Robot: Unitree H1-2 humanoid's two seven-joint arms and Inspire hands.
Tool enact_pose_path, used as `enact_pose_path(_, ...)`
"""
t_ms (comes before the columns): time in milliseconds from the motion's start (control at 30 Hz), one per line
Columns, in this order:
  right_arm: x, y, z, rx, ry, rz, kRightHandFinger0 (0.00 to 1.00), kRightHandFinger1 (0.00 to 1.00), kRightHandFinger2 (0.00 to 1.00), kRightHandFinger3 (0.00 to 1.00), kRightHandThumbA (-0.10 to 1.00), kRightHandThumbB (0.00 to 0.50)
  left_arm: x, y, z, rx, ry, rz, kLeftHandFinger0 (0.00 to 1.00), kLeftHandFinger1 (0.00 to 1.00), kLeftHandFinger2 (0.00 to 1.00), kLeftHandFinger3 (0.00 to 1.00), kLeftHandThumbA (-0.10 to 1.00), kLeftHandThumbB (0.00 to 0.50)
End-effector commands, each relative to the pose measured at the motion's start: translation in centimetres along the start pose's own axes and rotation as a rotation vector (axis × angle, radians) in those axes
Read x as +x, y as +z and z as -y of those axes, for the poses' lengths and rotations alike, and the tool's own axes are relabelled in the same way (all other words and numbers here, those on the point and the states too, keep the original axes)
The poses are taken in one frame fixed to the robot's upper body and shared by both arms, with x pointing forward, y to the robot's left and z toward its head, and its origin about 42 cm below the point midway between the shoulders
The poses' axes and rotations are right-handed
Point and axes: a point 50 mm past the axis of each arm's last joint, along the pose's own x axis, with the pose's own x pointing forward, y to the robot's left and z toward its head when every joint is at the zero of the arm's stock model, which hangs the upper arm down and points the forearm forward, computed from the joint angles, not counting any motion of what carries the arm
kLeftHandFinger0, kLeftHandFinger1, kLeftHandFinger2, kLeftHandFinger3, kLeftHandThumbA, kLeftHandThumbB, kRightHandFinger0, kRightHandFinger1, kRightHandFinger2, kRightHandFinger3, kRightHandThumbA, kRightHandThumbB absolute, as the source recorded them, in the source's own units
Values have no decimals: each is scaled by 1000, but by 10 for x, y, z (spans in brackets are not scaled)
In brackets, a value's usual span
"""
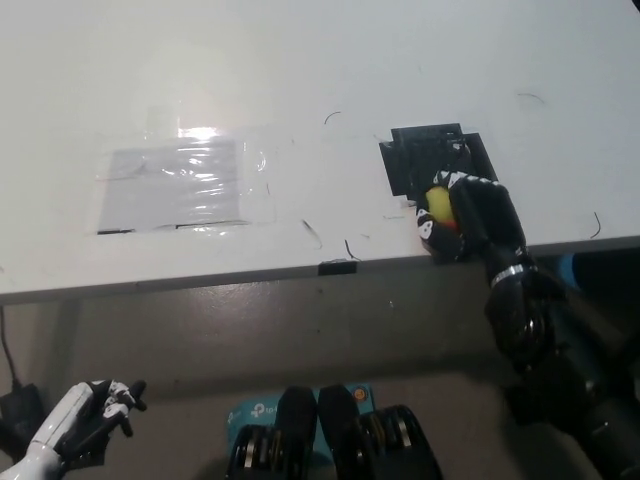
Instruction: The robot uses right hand to squeeze a small tennis ball placed on the black area of the table
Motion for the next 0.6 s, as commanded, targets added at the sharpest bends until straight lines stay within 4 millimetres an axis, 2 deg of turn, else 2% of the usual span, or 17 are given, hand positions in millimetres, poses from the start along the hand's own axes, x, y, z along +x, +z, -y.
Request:
enact_pose_path(0,-40,-18,-42,-40,-3,-10,0,220,546,429,-100,217,1,11,-15,74,-13,26,126,94,229,394,730,496)
enact_pose_path(33,-43,-19,-44,-37,-30,-5,0,193,521,440,-100,215,1,12,-14,71,-13,23,125,93,232,404,716,491)
enact_pose_path(67,-46,-20,-45,-36,-36,-8,0,140,471,359,-100,225,1,12,-13,71,-17,24,121,91,230,405,713,491)
enact_pose_path(133,-53,-23,-49,-35,-48,-16,0,66,406,323,-100,251,0,12,-13,77,-26,23,108,97,247,431,707,486)
enact_pose_path(200,-55,-25,-51,-38,-49,-21,0,64,413,274,-100,250,0,12,-12,80,-29,27,102,92,236,429,707,481)
enact_pose_path(233,-59,-26,-53,-46,-53,-18,0,96,453,114,-100,203,0,11,-12,88,-32,36,103,89,237,431,707,464)
enact_pose_path(267,-61,-28,-55,-52,-59,-14,0,140,507,98,-100,192,-1,12,-11,96,-34,31,116,102,250,435,709,469)
enact_pose_path(300,-63,-28,-56,-52,-65,-12,0,176,546,233,-100,196,-2,11,-11,93,-36,29,120,104,252,432,708,469)
enact_pose_path(333,-64,-29,-56,-56,-95,7,0,175,541,366,-100,247,-2,12,-11,95,-37,27,124,103,251,432,704,464)
enact_pose_path(367,-64,-29,-56,-56,-96,8,0,173,538,476,-100,258,-2,12,-11,95,-37,27,125,103,251,431,703,464)
enact_pose_path(400,-66,-30,-53,-58,-130,24,0,140,482,512,-100,281,-5,9,-9,96,-37,18,126,108,276,458,698,457)
enact_pose_path(467,-63,-30,-49,-32,-148,24,0,62,365,446,-100,275,-6,6,-8,88,-36,13,128,110,275,460,695,465)
enact_pose_path(500,-61,-27,-45,-6,-179,32,0,17,318,386,-100,318,-8,4,-9,91,-34,9,115,102,276,466,692,453)
enact_pose_path(533,-58,-26,-40,19,-208,41,0,3,288,348,-100,335,-9,4,-8,92,-34,9,114,104,279,464,680,439)
enact_pose_path(567,-54,-23,-34,52,-247,47,0,0,245,272,-100,324,-9,3,-8,88,-33,10,102,97,269,457,672,435)
